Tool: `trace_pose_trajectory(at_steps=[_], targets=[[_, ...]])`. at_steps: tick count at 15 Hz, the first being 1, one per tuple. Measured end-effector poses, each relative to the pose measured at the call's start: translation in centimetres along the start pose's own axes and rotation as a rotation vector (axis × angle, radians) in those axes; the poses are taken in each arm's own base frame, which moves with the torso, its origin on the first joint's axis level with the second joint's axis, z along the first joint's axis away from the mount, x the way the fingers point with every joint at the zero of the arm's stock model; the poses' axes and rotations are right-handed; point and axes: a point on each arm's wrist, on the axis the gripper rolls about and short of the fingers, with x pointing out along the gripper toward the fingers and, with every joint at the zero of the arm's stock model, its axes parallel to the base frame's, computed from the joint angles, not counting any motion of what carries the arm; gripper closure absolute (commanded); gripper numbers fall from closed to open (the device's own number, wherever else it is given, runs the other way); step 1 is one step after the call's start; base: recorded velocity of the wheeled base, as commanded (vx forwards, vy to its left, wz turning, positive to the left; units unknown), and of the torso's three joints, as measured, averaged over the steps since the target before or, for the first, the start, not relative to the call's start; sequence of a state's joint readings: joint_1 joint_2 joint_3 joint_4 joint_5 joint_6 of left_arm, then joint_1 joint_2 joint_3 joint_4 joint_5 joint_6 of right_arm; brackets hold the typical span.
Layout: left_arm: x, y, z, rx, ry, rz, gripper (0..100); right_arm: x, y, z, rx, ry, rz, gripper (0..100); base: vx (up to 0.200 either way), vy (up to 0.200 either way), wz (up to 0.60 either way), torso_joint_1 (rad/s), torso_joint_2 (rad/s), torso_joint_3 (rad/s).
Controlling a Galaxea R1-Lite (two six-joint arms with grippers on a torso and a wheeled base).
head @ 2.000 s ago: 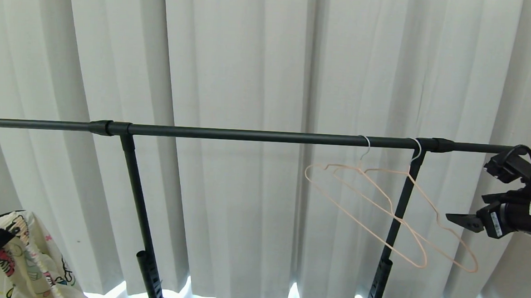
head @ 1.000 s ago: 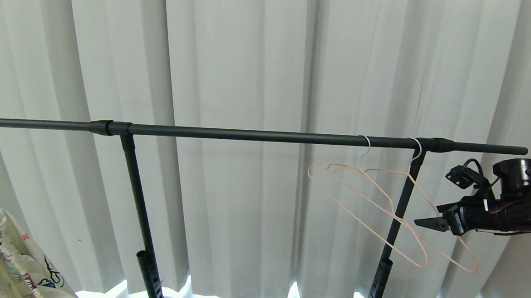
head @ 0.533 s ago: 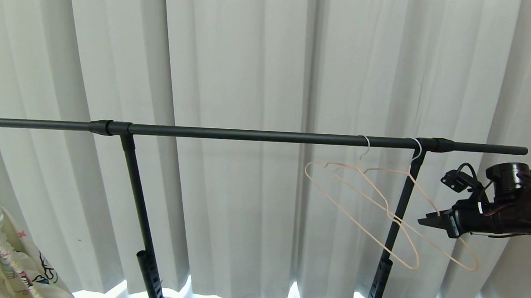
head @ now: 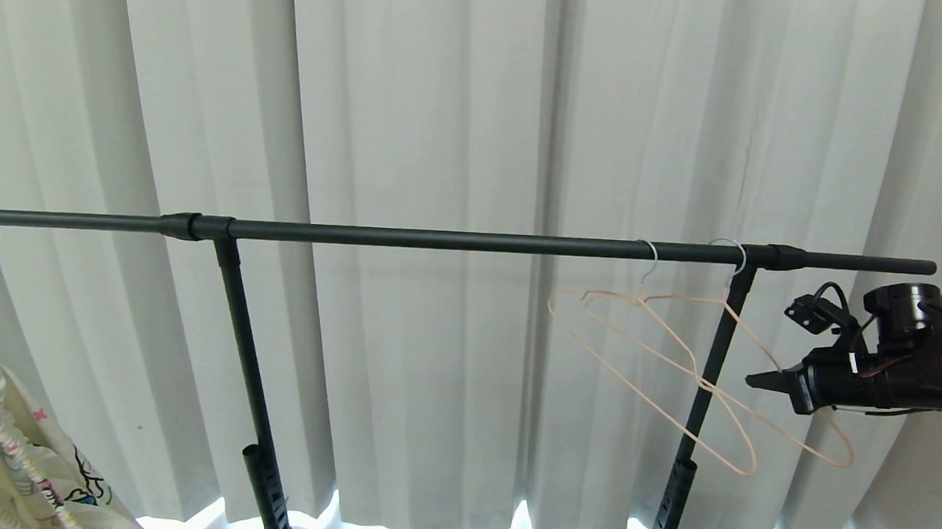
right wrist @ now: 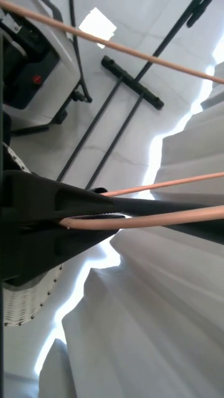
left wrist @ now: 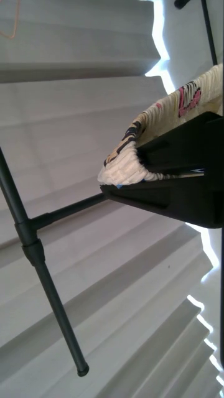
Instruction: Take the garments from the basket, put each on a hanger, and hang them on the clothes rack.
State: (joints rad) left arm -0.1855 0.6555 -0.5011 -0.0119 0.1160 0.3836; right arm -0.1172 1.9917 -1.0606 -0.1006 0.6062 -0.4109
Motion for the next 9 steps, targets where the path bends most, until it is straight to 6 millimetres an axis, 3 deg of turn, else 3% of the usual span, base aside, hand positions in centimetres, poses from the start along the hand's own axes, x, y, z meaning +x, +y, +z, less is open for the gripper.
trace_pose_trajectory(at_steps=[9], targets=[[0.0,0.0,0.0,-0.001,-0.002,0.001,100,-3.6,2.4,0.8,0.008,-0.055,-0.012,100,0.000,0.000,0.00,0.000,0.00,0.000]])
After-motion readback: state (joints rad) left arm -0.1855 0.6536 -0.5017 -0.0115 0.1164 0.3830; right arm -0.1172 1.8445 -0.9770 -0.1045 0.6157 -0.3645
